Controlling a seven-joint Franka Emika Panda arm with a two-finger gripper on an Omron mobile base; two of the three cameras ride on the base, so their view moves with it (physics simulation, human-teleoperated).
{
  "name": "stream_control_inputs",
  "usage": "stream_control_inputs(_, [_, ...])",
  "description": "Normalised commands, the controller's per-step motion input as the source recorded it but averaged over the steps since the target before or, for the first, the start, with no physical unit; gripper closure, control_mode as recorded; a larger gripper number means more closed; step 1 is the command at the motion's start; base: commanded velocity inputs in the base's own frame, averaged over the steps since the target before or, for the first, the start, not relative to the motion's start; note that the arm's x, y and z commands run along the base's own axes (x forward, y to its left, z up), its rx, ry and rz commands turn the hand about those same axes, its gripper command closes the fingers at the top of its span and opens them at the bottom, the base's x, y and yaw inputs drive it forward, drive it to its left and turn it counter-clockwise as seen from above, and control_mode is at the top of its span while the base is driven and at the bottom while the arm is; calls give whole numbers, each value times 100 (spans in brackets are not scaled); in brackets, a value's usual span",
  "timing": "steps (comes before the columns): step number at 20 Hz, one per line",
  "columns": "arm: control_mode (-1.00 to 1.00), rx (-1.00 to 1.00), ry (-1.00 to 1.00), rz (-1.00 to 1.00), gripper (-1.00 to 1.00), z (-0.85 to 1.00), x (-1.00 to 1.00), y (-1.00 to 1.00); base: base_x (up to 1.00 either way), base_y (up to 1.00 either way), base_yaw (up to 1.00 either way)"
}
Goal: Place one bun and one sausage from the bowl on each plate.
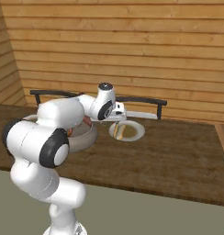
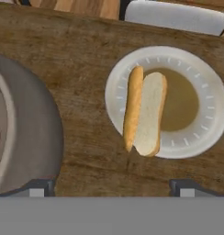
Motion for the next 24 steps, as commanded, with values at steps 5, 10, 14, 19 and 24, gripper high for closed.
stream_control_inputs(5, [-100, 0, 0, 13, -100, 61, -15, 8, 0, 0, 0])
stream_control_inputs(10, [-100, 0, 1, 10, -100, 16, 3, 17, 0, 0, 0])
stream_control_inputs(14, [-100, 0, 13, 10, -100, 0, 12, 49, 0, 0, 0])
stream_control_inputs(19, [-100, 0, 12, 10, -100, 0, 22, 45, 0, 0, 0])
stream_control_inputs(24, [-100, 0, 8, 7, -100, 0, 23, 21, 0, 0, 0])
